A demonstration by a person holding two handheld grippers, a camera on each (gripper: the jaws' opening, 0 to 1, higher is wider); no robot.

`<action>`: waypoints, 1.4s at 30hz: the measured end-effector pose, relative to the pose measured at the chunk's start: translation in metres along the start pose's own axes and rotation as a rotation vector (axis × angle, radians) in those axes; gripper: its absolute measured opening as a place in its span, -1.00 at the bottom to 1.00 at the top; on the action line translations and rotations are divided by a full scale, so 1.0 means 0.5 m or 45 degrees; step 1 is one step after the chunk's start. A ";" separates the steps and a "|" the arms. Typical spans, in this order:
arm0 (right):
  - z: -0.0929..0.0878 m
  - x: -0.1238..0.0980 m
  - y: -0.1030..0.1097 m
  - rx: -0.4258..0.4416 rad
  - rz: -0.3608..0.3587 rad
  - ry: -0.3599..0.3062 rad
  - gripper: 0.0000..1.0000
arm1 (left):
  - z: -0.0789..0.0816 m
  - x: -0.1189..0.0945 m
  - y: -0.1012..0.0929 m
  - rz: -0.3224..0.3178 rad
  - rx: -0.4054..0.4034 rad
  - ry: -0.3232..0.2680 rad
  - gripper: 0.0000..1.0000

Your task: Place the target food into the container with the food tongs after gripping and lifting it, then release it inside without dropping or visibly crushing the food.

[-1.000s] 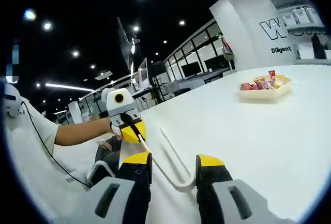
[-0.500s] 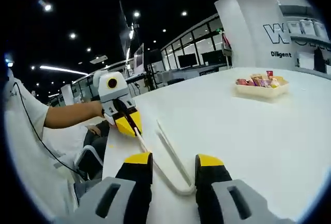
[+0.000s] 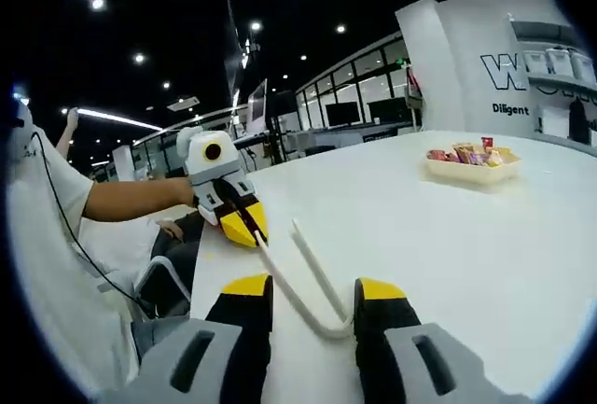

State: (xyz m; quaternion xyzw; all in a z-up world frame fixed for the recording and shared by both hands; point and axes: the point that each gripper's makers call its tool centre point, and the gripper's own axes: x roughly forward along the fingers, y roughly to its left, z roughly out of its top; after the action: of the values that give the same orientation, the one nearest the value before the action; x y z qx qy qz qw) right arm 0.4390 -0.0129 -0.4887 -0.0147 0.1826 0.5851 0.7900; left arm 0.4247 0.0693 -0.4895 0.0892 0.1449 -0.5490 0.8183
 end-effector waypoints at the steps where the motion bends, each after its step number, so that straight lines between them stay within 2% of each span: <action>1: -0.004 -0.001 0.001 -0.019 -0.004 0.009 -0.42 | 0.002 0.000 0.001 0.000 -0.006 -0.004 -0.93; 3: -0.018 -0.001 -0.004 -0.059 -0.020 0.051 -0.46 | 0.001 0.000 0.001 0.000 -0.013 0.001 -0.92; 7: -0.016 -0.005 -0.012 -0.074 -0.041 0.048 -0.56 | 0.003 -0.003 0.000 0.005 -0.001 -0.008 -0.93; 9: -0.019 -0.008 -0.022 -0.133 -0.064 0.055 -0.66 | 0.000 -0.005 0.001 0.009 0.002 -0.002 -0.93; 13: -0.017 -0.003 -0.018 -0.098 -0.076 0.047 -0.68 | -0.003 -0.004 0.003 0.023 0.057 0.003 -0.94; 19: -0.011 0.009 -0.025 -0.106 -0.095 0.047 -0.68 | -0.003 -0.010 0.023 0.052 0.014 0.013 -0.93; 27: -0.011 0.006 -0.035 -0.061 -0.099 0.037 -0.66 | -0.003 -0.006 0.021 0.064 0.034 0.009 -0.93; 30: -0.010 0.003 -0.034 -0.044 -0.100 0.029 -0.65 | -0.005 -0.005 0.021 0.068 -0.008 0.007 -0.93; 33: -0.002 -0.004 -0.035 -0.012 -0.104 -0.003 -0.67 | -0.001 -0.006 0.019 0.072 0.002 -0.003 -0.91; 38: 0.009 -0.014 -0.029 -0.006 -0.119 -0.030 -0.58 | 0.012 -0.015 0.018 0.092 -0.044 -0.040 -0.68; 42: 0.029 -0.031 -0.034 -0.001 -0.156 -0.056 -0.39 | 0.027 -0.030 0.032 0.148 -0.182 -0.085 -0.28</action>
State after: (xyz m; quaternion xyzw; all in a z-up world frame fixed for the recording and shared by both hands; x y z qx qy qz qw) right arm 0.4548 -0.0292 -0.4734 -0.0133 0.1635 0.5360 0.8281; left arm 0.4361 0.0845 -0.4717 0.0206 0.1511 -0.4916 0.8574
